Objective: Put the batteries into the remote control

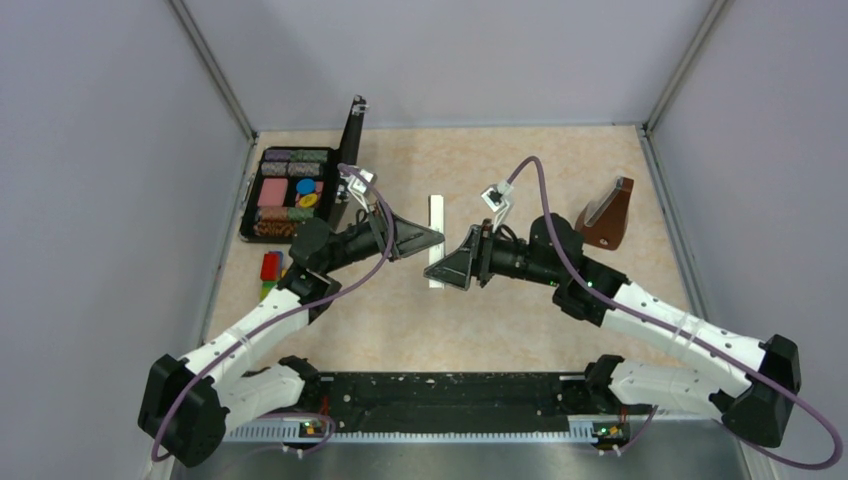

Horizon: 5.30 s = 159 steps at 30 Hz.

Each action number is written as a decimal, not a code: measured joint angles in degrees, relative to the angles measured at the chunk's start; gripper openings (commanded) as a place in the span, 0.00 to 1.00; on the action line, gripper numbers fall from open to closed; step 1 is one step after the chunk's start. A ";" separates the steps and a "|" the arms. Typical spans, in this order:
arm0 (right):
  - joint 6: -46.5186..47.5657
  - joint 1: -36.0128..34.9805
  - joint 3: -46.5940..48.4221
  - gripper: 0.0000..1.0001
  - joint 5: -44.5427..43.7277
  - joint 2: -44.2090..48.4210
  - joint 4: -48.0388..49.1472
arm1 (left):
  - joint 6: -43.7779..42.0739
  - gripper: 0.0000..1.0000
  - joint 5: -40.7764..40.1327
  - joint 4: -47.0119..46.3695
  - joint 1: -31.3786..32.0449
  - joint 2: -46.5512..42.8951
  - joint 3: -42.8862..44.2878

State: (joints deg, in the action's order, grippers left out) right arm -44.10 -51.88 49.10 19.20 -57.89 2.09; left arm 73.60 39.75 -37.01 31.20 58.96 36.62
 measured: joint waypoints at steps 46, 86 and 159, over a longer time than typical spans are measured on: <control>18.12 1.07 -0.22 0.11 -20.57 -16.92 -29.77 | -23.17 0.95 -34.86 52.17 -0.44 -8.02 3.85; 27.36 0.24 -0.15 0.61 -22.86 -31.43 -28.28 | -23.80 0.96 -41.86 55.19 -3.41 -3.10 3.87; -28.22 11.63 -27.74 0.21 -10.47 -6.51 -11.06 | -37.22 0.47 -20.33 37.09 6.45 42.84 16.90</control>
State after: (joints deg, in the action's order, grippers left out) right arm -72.31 -40.25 21.37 8.73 -64.40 -8.97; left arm 36.38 19.42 0.08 37.65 101.80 53.52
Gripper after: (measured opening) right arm 0.229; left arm 0.480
